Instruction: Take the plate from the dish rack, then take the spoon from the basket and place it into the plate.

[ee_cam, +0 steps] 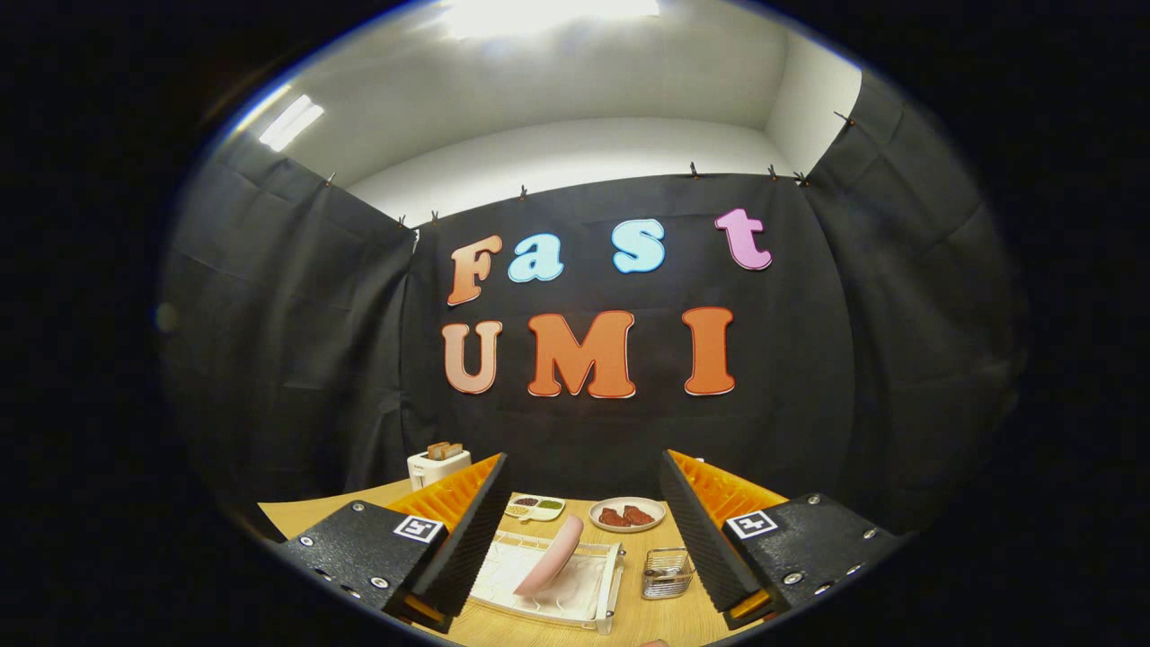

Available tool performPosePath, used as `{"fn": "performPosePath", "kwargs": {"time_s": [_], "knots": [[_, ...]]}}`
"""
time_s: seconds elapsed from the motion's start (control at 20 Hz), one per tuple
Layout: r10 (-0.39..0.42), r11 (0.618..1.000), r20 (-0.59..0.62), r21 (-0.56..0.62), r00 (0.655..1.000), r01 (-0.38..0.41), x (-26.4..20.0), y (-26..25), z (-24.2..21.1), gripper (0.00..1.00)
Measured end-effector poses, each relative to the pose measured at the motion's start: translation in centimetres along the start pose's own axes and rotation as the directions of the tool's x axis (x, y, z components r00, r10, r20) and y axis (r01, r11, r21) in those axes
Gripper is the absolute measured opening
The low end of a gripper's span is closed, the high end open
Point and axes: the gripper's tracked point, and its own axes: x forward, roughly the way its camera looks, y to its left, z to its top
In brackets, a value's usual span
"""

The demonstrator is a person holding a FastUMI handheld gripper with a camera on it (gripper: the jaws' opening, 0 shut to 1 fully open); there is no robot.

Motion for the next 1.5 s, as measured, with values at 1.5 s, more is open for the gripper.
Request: {"fn": "performPosePath", "kwargs": {"time_s": [1.5], "knots": [[0.051,0.998,-0.764,0.017,0.643,-0.058,12.6,2.9,-18.4,0.92]]}}
